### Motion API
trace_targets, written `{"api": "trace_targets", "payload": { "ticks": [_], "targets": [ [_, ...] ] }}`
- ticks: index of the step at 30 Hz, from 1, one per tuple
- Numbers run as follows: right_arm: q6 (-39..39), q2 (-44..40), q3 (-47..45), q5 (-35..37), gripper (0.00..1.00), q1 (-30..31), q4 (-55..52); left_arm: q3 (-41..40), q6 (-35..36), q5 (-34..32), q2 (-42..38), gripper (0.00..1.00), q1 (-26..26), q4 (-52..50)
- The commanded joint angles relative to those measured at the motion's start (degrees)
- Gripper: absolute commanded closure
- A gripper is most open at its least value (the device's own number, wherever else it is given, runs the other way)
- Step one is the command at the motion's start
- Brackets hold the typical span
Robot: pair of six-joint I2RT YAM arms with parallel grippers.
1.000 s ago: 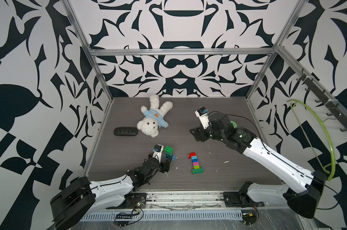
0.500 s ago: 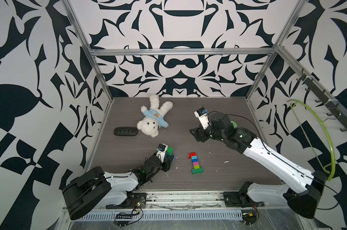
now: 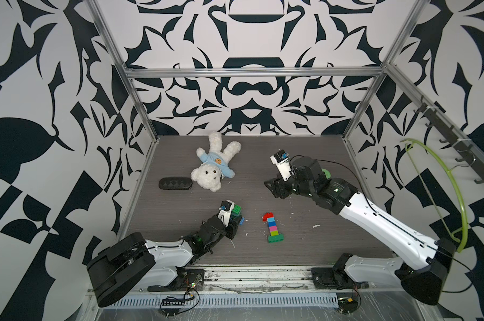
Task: Assemble the number 1 with lego
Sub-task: Adjust the lego brick at the center of the board.
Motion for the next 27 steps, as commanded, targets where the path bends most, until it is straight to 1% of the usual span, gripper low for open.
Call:
{"api": "trace_targets", "payload": {
  "ticks": [1,4,10,15,18,20,24,25,26,27],
  "targets": [
    [-0.82,-1.82,0.11,-0.68,0.33,0.04,1.56,0.23,0.78,-0.26,0.38,0.52,0.28,0.34],
    [-0.82,-1.84,0.21,-0.72,0.34,0.04,1.53,0.68,1.28,-0.69,-0.46,0.53,0.26,-1.25],
    [-0.83,-1.92,0.37,-0.79,0.35,0.04,1.39,0.71,1.35,-0.74,-1.54,0.59,0.26,-2.53],
    [-0.78,-2.08,0.37,-0.81,0.36,0.09,1.17,0.94,1.57,-0.74,-1.86,0.62,0.26,-2.87],
    [-0.52,-2.11,0.35,-0.85,0.37,0.04,1.17,1.96,1.72,-0.37,-3.62,0.63,0.27,-5.71],
    [-0.04,-2.08,0.37,-0.45,0.37,0.08,1.2,3.81,1.46,-0.64,-6.16,0.63,0.26,-11.42],
    [0.96,-1.99,0.3,0.95,0.39,0.06,0.06,10.5,-0.76,-0.61,-12.49,0.67,0.26,-29.55],
    [1.3,-1.99,0.12,1.35,0.4,0.1,-0.14,12.05,-1.55,-0.54,-13.68,0.69,0.26,-33.65],
    [1.55,-2.15,-0.06,1.6,0.4,0.04,-0.32,14.09,-2.98,-0.73,-14.77,0.75,0.26,-38.47],
    [1.93,-2.3,-0.35,1.9,0.4,0.0,-0.46,16.39,-4.29,-0.47,-15.66,0.79,0.29,-43.14]
  ]
}}
